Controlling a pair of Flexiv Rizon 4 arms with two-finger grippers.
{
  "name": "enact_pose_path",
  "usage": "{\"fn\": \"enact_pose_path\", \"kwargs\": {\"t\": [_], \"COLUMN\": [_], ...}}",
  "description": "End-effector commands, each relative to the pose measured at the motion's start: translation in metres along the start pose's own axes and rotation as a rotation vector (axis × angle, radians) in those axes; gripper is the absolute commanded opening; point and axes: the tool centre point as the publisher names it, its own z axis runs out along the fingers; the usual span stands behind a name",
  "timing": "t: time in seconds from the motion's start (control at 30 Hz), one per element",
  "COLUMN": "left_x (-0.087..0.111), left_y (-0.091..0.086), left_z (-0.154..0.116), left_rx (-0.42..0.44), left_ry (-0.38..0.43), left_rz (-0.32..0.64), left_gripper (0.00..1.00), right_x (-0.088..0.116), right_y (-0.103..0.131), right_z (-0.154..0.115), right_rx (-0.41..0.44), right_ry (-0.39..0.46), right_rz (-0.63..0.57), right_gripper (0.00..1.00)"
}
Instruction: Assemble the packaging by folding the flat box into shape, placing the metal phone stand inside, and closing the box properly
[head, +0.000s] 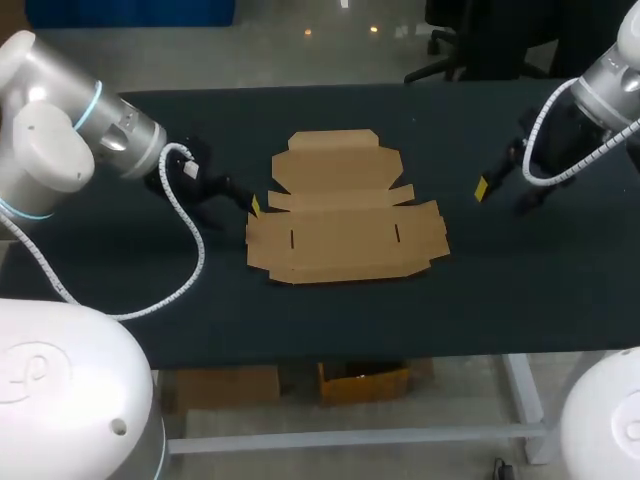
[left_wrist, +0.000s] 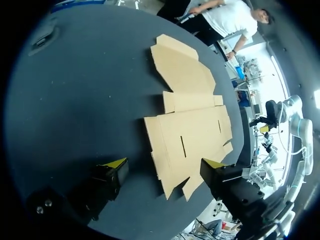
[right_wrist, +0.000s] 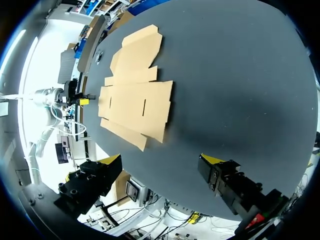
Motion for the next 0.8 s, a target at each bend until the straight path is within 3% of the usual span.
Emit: {"fn": "enact_pose_path", "kwargs": {"t": [0.03,0.4,0.5,0.63,0.7,0.73,0.8], "left_x": [-0.005,-0.008,-0.009,-0.009,-0.008,-0.008,-0.007], "left_y": [-0.010,-0.013,-0.014,-0.015,-0.014,-0.014,-0.013], "left_z": [0.012,0.031,0.036,0.041,0.044,0.044,0.044], "left_rx": [-0.024,-0.039,-0.042,-0.047,-0.051,-0.053,-0.055], "left_ry": [0.007,0.010,0.015,0.023,0.023,0.024,0.026], "left_rz": [-0.004,0.005,0.004,0.006,0.006,0.005,0.005], "left_gripper": [0.85,0.68,0.47,0.38,0.26,0.06,0.00], "right_x": [0.000,0.000,0.000,0.000,0.000,0.000,0.000], "right_y": [-0.003,-0.006,-0.008,-0.010,-0.011,-0.011,-0.012], "right_z": [0.000,0.004,0.004,0.004,0.004,0.004,0.004], "right_rx": [-0.008,-0.008,-0.010,-0.013,-0.013,-0.013,-0.014], "right_ry": [0.000,0.012,0.013,0.014,0.015,0.015,0.016], "right_rz": [0.001,0.006,0.007,0.010,0.011,0.011,0.012], "right_gripper": [1.00,1.00,1.00,1.00,1.00,1.00,1.00]}}
